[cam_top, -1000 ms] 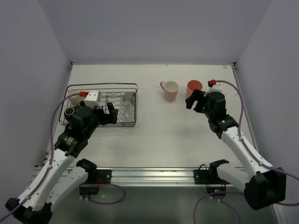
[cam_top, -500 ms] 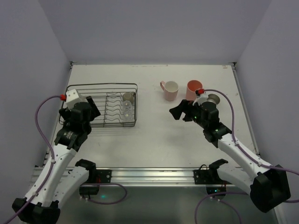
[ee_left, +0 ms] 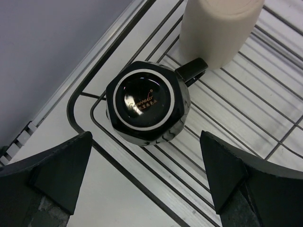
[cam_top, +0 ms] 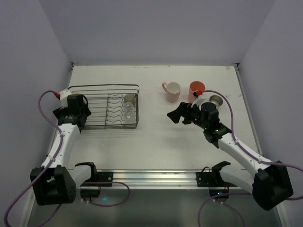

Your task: Unload the cups from the dish rack

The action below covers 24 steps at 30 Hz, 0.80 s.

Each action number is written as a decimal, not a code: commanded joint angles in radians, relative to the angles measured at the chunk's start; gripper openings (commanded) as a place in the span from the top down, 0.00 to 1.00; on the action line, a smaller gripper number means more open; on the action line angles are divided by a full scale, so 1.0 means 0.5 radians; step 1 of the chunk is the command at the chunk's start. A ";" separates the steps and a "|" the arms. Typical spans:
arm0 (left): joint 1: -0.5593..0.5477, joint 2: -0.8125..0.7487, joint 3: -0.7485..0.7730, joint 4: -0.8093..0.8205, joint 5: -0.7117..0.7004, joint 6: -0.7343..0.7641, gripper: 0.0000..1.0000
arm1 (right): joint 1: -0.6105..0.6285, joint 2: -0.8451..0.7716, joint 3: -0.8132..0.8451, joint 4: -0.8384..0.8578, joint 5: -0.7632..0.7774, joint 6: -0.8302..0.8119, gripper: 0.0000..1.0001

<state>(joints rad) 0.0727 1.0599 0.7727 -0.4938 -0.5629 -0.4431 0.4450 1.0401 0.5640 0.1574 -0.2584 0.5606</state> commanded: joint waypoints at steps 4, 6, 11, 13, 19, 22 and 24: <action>0.143 0.190 0.096 0.230 0.021 0.116 0.00 | 0.033 0.009 0.056 0.087 -0.060 -0.007 0.07; 0.143 0.254 0.127 0.254 0.076 0.125 0.03 | 0.040 0.024 0.065 0.084 -0.078 -0.004 0.07; 0.143 0.340 0.127 0.356 0.132 0.180 0.07 | 0.055 0.015 0.065 0.087 -0.081 -0.020 0.07; 0.143 0.405 0.130 0.377 0.165 0.202 0.08 | 0.055 0.012 0.075 0.066 -0.069 -0.041 0.06; 0.177 0.476 0.151 0.380 0.211 0.214 0.17 | 0.052 -0.015 0.075 0.041 -0.041 -0.063 0.05; 0.177 0.415 0.160 0.362 0.218 0.208 0.41 | 0.052 -0.019 0.075 0.038 -0.054 -0.075 0.05; 0.180 0.320 0.148 0.353 0.254 0.199 0.62 | 0.055 -0.025 0.075 0.038 -0.057 -0.078 0.05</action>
<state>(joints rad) 0.1505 1.2919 0.8158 -0.3458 -0.4603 -0.3481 0.4660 1.0462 0.5663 0.1558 -0.2802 0.5442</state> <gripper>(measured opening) 0.763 0.946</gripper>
